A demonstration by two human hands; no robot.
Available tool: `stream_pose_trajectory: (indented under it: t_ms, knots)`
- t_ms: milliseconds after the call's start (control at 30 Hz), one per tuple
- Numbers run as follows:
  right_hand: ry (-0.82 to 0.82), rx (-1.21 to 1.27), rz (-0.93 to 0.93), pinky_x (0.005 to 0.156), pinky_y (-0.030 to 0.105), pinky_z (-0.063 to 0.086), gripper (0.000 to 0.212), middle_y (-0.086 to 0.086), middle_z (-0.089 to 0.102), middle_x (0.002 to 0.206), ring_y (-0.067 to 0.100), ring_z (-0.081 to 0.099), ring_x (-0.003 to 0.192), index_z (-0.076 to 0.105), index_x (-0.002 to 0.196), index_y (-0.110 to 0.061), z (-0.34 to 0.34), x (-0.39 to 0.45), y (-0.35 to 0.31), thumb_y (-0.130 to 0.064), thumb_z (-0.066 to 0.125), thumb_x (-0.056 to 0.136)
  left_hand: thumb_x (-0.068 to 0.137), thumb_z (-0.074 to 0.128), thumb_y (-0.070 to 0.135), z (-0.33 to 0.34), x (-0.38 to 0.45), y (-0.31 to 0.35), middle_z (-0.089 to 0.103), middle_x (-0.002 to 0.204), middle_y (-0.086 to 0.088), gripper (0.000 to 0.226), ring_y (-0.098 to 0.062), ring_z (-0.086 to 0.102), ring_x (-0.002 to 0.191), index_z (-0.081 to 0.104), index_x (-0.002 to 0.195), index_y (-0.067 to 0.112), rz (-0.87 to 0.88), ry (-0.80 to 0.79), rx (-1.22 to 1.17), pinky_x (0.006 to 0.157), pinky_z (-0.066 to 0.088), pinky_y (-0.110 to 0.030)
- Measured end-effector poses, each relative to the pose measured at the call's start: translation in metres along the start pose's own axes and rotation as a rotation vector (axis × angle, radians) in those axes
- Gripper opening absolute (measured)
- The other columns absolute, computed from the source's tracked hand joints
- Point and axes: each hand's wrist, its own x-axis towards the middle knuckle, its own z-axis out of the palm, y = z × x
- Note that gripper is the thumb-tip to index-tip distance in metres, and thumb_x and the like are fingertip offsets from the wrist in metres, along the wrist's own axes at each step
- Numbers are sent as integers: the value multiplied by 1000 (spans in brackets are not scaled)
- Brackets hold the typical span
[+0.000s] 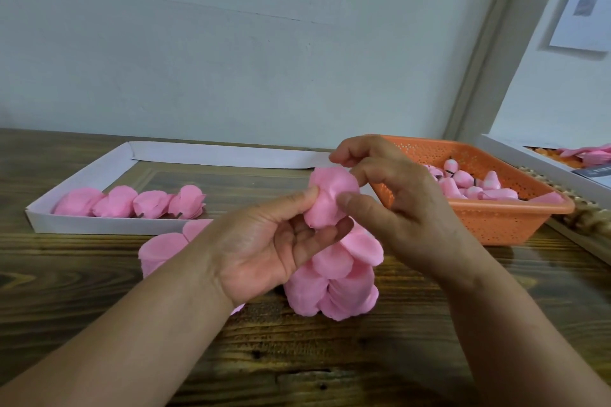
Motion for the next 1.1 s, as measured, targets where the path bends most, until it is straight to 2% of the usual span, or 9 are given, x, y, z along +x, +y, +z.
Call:
stream_pose_trajectory:
  t_ms: [100, 233, 400, 500, 567, 667, 733, 933, 1100]
  knots:
    - [13, 20, 22, 98, 49, 37, 18, -2, 58, 108, 13, 55, 105, 64, 75, -2, 3, 2, 2, -17, 55, 81, 71, 62, 9, 0, 0, 1, 71, 98, -21, 38, -27, 72, 80, 67, 103, -10, 7, -4, -10, 56, 59, -27]
    - [39, 71, 41, 98, 45, 37, 13, -7, 58, 99, 9, 56, 98, 60, 71, -19, 6, 3, 4, -21, 56, 83, 71, 62, 11, 0, 0, 2, 71, 95, -21, 39, -27, 72, 72, 68, 103, -9, 11, 17, -6, 52, 58, -25]
    - [73, 416, 66, 88, 30, 45, 13, 2, 62, 102, 16, 58, 101, 67, 80, -12, 2, 4, 11, -11, 54, 83, 66, 63, 13, 1, -1, 4, 72, 85, -20, 28, -27, 72, 69, 74, 81, -7, 4, 23, -16, 48, 56, -23]
    - [145, 539, 22, 84, 32, 45, 15, 3, 62, 98, 17, 59, 97, 66, 79, -14, -2, 3, 15, -4, 56, 75, 62, 65, 12, 1, 0, 4, 71, 86, -19, 29, -26, 72, 70, 74, 82, -8, 10, 33, -30, 47, 55, -23]
    - [112, 487, -28, 84, 38, 45, 10, 7, 60, 99, 20, 57, 98, 66, 77, -11, -4, 2, 16, -11, 58, 72, 62, 66, 12, 1, 1, 4, 71, 88, -18, 34, -25, 71, 69, 73, 88, -8, 17, 39, -33, 47, 55, -23]
    - [29, 370, -49, 90, 45, 42, 17, 9, 59, 103, 24, 56, 102, 67, 80, -8, -5, 0, 16, -21, 59, 72, 66, 63, 12, 2, 1, 5, 71, 95, -19, 36, -26, 71, 68, 73, 96, -6, 9, 10, -52, 47, 56, -23]
    - [0, 316, -57, 94, 49, 41, 20, 7, 58, 104, 24, 55, 106, 67, 83, -7, -4, -1, 14, -22, 60, 73, 66, 63, 12, 2, 0, 5, 70, 97, -20, 35, -28, 71, 67, 73, 94, -6, 4, -9, -71, 48, 57, -24]
    - [28, 237, -82, 92, 54, 41, 25, 11, 58, 106, 30, 54, 108, 62, 93, 1, -4, 1, 11, -2, 66, 69, 67, 62, 12, 1, 1, 6, 70, 86, -23, 29, -28, 72, 67, 74, 85, -9, -12, -33, -76, 48, 57, -24]
    - [41, 242, -46, 91, 53, 43, 23, 6, 58, 107, 27, 56, 106, 59, 90, -7, -3, 0, 11, -4, 67, 69, 64, 69, 11, 0, 1, 6, 70, 84, -24, 31, -29, 71, 65, 72, 83, -12, -34, -57, -114, 46, 57, -26]
